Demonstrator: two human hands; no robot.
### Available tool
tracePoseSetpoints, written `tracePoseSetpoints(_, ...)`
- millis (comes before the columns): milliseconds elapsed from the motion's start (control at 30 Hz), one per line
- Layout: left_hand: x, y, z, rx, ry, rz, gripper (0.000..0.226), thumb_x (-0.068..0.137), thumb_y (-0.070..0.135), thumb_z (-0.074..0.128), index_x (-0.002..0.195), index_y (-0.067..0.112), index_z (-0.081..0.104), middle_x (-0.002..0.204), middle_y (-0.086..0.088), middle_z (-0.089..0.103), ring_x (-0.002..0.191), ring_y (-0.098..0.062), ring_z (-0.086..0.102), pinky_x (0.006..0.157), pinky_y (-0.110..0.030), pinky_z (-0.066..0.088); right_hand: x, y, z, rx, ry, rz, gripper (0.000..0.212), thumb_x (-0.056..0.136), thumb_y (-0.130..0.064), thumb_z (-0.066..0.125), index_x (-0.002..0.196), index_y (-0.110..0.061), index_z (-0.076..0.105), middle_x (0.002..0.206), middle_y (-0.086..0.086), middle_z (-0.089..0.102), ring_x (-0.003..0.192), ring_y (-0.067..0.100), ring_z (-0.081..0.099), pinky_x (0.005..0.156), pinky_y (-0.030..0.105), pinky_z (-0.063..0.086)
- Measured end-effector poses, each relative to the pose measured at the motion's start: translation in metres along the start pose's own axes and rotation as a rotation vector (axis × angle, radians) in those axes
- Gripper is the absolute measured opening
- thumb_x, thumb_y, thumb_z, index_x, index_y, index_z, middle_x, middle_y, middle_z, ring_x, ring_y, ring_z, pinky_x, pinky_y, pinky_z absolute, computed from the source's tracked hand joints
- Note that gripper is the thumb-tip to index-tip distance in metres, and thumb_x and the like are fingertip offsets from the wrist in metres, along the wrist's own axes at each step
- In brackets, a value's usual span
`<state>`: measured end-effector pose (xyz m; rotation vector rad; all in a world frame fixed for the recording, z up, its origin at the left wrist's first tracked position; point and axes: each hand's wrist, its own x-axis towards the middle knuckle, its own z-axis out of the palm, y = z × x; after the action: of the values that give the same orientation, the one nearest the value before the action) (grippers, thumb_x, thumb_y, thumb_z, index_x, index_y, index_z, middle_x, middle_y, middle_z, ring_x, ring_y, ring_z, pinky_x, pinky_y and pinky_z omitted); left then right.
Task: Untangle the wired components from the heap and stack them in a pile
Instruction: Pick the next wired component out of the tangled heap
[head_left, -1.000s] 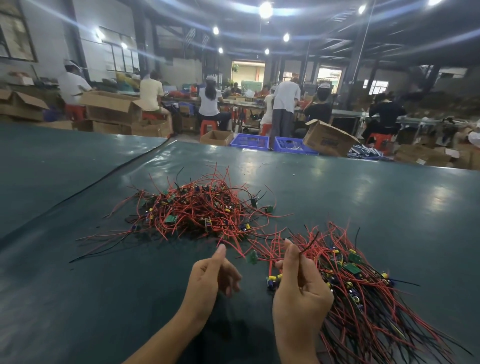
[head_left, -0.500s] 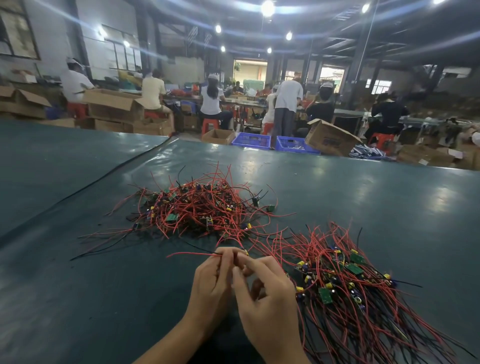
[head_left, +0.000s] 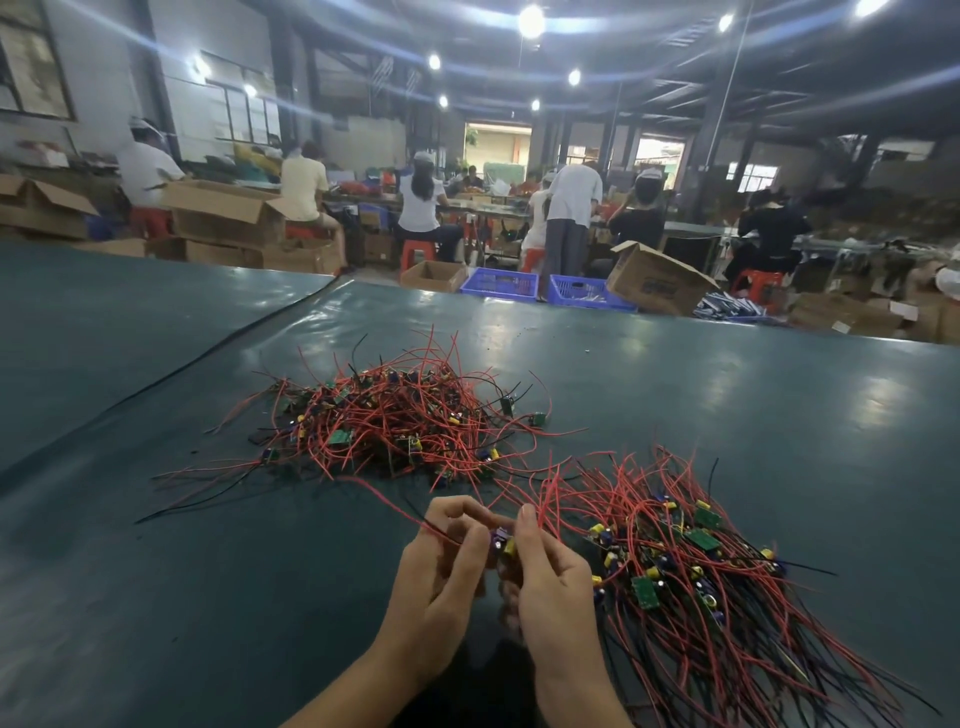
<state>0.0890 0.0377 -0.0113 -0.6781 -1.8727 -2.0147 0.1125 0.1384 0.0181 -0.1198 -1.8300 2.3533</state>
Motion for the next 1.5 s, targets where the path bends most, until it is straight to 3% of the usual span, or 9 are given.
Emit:
tracePoseSetpoints(200,0.005,-0.008,-0.007,0.124,0.033,-0.128,0.037,0.074,0.060,0.066,0.072,0.024,0.054,0.056,-0.003,0.048,0.051,-0.014,0.044,0.047,-0.034,0.036,-0.001,0.010,0.003,-0.113,0.018,-0.172,0.036,0.087,-0.042,0.052,0.086,-0.017,0.078,0.084,0.006,0.075,0.085,0.013,0.072,0.074,0.021,0.055)
tracePoseSetpoints(467,0.008,-0.005,-0.004,-0.007,-0.056,-0.184,0.042,0.092,0.039,0.059,0.058,0.016,0.062,0.053,-0.001,0.056,0.049,-0.011,0.051,0.051,-0.019,0.041,0.004,0.010,0.000,-0.120,0.103,-0.093,0.034,0.089,-0.043,0.053,0.080,-0.022,0.079,0.079,0.001,0.076,0.081,0.014,0.072,0.075,0.030,0.058)
tracePoseSetpoints(567,0.014,-0.003,-0.009,-0.079,0.048,-0.238,0.042,0.090,0.040,0.061,0.054,0.018,0.062,0.051,-0.004,0.055,0.047,-0.012,0.050,0.048,-0.019,0.041,0.011,0.003,-0.014,0.000,0.270,0.030,0.036,0.096,-0.039,0.053,0.080,-0.018,0.079,0.050,-0.001,0.050,0.044,0.010,0.049,0.046,0.023,0.040)
tracePoseSetpoints(667,0.018,-0.004,-0.017,-0.077,0.118,-0.259,0.038,0.081,0.044,0.058,0.055,0.016,0.061,0.053,-0.006,0.057,0.049,-0.012,0.051,0.048,-0.019,0.042,0.016,-0.003,-0.030,0.073,0.401,0.001,0.034,0.096,-0.034,0.055,0.081,-0.012,0.077,0.050,-0.005,0.029,0.038,0.005,0.023,0.034,0.018,0.022)
tracePoseSetpoints(933,0.017,-0.007,-0.014,-0.125,0.120,-0.256,0.036,0.086,0.041,0.053,0.062,0.015,0.060,0.056,-0.007,0.057,0.045,-0.013,0.048,0.044,-0.021,0.040,0.004,0.004,-0.004,-0.055,0.181,-0.019,0.048,0.088,-0.046,0.060,0.064,-0.007,0.069,0.053,-0.004,0.041,0.044,0.008,0.031,0.043,0.019,0.029)
tracePoseSetpoints(1033,0.014,-0.007,-0.011,-0.055,-0.010,-0.176,0.033,0.090,0.033,0.054,0.063,0.016,0.065,0.055,0.000,0.055,0.048,-0.010,0.050,0.048,-0.019,0.042,-0.003,0.008,0.007,-0.098,0.062,-0.081,0.043,0.086,-0.040,0.061,0.062,-0.007,0.073,0.056,-0.001,0.064,0.052,0.013,0.059,0.055,0.020,0.050)
tracePoseSetpoints(1233,0.010,-0.007,-0.008,0.029,-0.135,-0.161,0.035,0.090,0.038,0.057,0.064,0.016,0.065,0.056,0.003,0.057,0.054,-0.009,0.053,0.055,-0.021,0.043,0.001,0.007,0.003,-0.036,0.176,0.034,0.036,0.096,-0.026,0.058,0.066,-0.024,0.078,0.069,0.006,0.074,0.066,0.017,0.070,0.065,0.030,0.057)
tracePoseSetpoints(1300,0.010,-0.006,-0.006,0.034,-0.124,-0.161,0.037,0.090,0.039,0.057,0.059,0.020,0.062,0.054,0.003,0.056,0.052,-0.009,0.053,0.054,-0.020,0.042,0.005,0.003,0.000,0.015,0.241,0.053,0.031,0.095,-0.026,0.060,0.070,-0.023,0.079,0.073,0.018,0.071,0.071,0.035,0.069,0.072,0.043,0.059)
tracePoseSetpoints(1500,0.015,-0.004,-0.007,-0.044,-0.025,-0.206,0.042,0.090,0.038,0.056,0.055,0.016,0.058,0.052,-0.002,0.054,0.049,-0.012,0.052,0.050,-0.020,0.042,0.017,-0.007,-0.024,0.269,0.439,0.039,0.027,0.094,-0.027,0.060,0.081,-0.010,0.077,0.051,-0.007,0.038,0.038,0.003,0.027,0.033,0.016,0.026)
